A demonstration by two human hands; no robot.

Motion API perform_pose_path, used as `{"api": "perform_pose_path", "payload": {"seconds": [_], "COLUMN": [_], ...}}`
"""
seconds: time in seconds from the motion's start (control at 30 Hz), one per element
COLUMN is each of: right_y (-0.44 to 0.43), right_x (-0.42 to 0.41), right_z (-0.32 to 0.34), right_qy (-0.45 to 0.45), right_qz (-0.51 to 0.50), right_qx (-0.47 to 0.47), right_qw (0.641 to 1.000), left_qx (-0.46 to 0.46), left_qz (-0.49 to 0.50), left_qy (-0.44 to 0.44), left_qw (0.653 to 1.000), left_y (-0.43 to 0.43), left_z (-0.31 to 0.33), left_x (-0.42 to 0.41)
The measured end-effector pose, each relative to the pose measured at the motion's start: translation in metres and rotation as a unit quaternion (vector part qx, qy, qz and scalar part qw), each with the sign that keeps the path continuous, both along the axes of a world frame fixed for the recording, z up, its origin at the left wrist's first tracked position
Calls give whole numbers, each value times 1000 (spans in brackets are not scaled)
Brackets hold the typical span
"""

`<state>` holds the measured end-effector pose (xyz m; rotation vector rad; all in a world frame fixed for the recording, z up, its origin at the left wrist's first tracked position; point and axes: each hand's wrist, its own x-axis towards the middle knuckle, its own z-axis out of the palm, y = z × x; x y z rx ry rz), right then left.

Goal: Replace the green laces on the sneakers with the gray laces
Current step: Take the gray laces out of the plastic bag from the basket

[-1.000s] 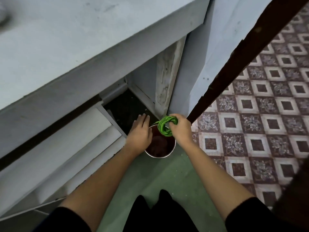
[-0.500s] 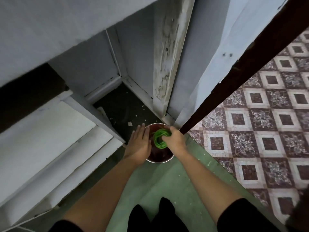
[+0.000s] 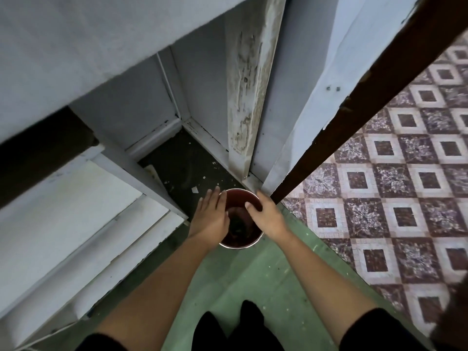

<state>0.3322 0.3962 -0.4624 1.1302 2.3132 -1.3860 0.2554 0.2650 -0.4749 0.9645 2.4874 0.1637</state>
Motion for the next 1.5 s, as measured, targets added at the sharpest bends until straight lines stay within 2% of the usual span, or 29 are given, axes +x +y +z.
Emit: {"api": "perform_pose_path", "payload": {"seconds": [0.27, 0.47, 0.93, 1.03, 1.2, 1.5], "right_y": [3, 4, 12, 16, 8, -74], "right_x": [7, 5, -22, -34, -63, -121], "right_z": [59, 132, 366, 409, 458, 492], "right_qy": [46, 89, 298, 333, 325, 360], "right_qz": [33, 58, 58, 71, 130, 239], "right_qx": [77, 154, 228, 256, 301, 316], "right_qw": [995, 982, 925, 905, 887, 845], "left_qx": [45, 94, 202, 218, 174, 141], "left_qz": [2, -12, -48, -25, 45, 173], "left_qy": [20, 91, 298, 344, 391, 390], "left_qw": [999, 991, 932, 913, 903, 894], "left_y": [17, 18, 28, 26, 1, -95], "left_z": [68, 141, 364, 407, 461, 496], "left_x": [2, 0, -17, -26, -50, -85]}}
